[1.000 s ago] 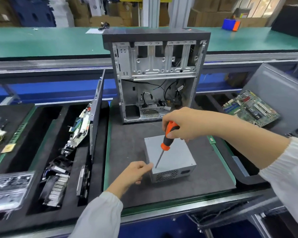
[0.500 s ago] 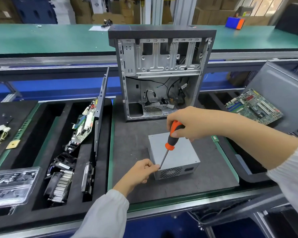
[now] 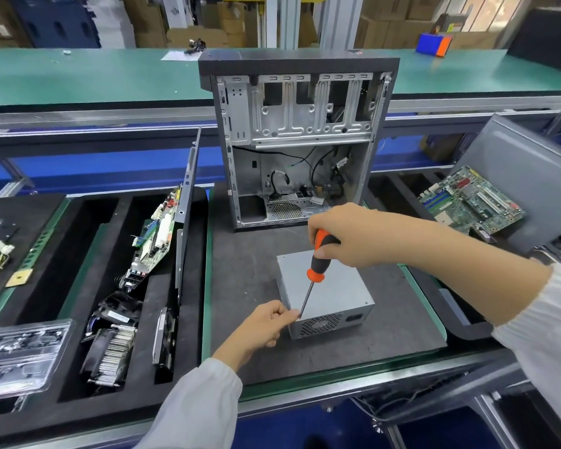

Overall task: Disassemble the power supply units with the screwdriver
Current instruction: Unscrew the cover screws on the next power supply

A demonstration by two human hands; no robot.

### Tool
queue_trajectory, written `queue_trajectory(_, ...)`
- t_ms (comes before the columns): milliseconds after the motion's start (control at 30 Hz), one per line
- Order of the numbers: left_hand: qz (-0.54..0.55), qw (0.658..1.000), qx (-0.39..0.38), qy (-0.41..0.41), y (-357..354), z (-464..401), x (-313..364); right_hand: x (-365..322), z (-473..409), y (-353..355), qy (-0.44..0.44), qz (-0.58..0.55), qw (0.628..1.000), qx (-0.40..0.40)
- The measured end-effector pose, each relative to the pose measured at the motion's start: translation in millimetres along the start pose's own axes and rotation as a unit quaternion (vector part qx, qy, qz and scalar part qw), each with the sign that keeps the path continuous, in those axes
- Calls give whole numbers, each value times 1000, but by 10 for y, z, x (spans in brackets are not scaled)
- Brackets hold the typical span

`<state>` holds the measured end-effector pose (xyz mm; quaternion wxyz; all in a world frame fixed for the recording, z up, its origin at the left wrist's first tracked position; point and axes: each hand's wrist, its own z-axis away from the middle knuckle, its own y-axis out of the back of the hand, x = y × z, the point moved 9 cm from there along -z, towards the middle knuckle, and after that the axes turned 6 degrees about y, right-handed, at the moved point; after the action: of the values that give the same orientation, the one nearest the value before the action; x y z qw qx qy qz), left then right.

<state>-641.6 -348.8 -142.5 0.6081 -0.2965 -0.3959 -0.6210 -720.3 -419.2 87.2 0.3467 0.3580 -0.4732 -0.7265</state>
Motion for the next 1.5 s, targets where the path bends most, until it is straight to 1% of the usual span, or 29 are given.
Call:
queue_trajectory(67, 6, 1000, 8, -10, 36, 2, 45, -113, 3, -7, 23, 51, 998, 7)
queue_trajectory(133, -4, 999, 32, -37, 123, 19, 147, -229, -17, -20, 53, 52, 997, 22)
queue_trajectory(200, -25, 995, 47, -89, 206, 84, 332, -295, -44, -16, 73, 48, 996, 30)
queue_trajectory(300, -49, 982, 6, -181, 226, 256, 678, -337, -51, -5, 116, 54, 992, 1)
queue_trajectory(400, -42, 972, -36, -228, 187, 410, 1001, -324, -13, -9, 141, 46, 988, -52)
queue_trajectory(467, -54, 964, -46, -255, 129, 493, 1203, -341, -17, 6, 141, 33, 987, -68)
queue_trajectory(533, -63, 959, -44, -272, 91, 527, 1320, -358, -27, 27, 127, 1, 990, -66)
queue_trajectory(600, -62, 957, -43, -279, 76, 526, 1356, -306, -51, 73, 82, 8, 996, -25)
queue_trajectory(667, -73, 957, -30, -280, 83, 524, 1361, -198, -47, 158, 2, 85, 996, 34)
queue_trajectory(700, -81, 957, -22, -276, 87, 515, 1358, -157, -47, 166, -32, 113, 992, 44)
queue_trajectory(733, -89, 958, -17, -272, 89, 507, 1354, -127, -47, 137, -56, 115, 991, 36)
queue_trajectory(767, -94, 957, -15, -272, 88, 507, 1359, -123, -52, 92, -62, 100, 993, 17)
queue_trajectory(833, -80, 957, -35, -277, 62, 524, 1378, -191, -67, 25, -32, 70, 996, -38)
queue_trajectory(900, -48, 963, -57, -260, 33, 514, 1375, -262, -52, 2, 9, 30, 996, -86)
queue_trajectory(933, -40, 966, -57, -248, 31, 499, 1363, -303, -32, 4, 23, 26, 994, -105)
queue_trajectory(1000, -49, 968, -48, -242, 20, 489, 1366, -341, 4, 11, 41, 54, 990, -122)
queue_trajectory(1033, -52, 967, -47, -247, 7, 493, 1380, -337, 14, 27, 42, 59, 991, -116)
queue_trajectory(1100, -56, 960, -45, -270, -16, 519, 1429, -290, 29, 119, -4, 61, 996, -66)
queue_trajectory(1133, -63, 958, -38, -278, -18, 522, 1448, -266, 33, 177, -40, 93, 994, -29)
queue_trajectory(1200, -79, 959, -19, -271, -16, 500, 1452, -262, 27, 245, -88, 194, 977, 23)
queue_trajectory(1233, -84, 959, -17, -269, -20, 488, 1454, -288, 10, 224, -85, 227, 970, 29)
queue_trajectory(1267, -84, 959, -16, -271, -17, 474, 1458, -326, -2, 191, -67, 236, 969, 19)
queue_trajectory(1300, -84, 958, -15, -273, -13, 476, 1467, -356, 11, 152, -39, 216, 976, -4)
queue_trajectory(1367, -84, 959, -6, -271, 9, 467, 1489, -362, 77, 70, 16, 130, 988, -78)
queue_trajectory(1400, -86, 958, -2, -273, 16, 470, 1509, -370, 110, 81, 32, 94, 991, -92)
queue_trajectory(1433, -90, 957, -2, -276, 7, 480, 1531, -359, 114, 119, 28, 89, 992, -81)
queue_trajectory(1500, -112, 955, -7, -276, -36, 485, 1550, -360, 70, 172, -9, 141, 990, -22)
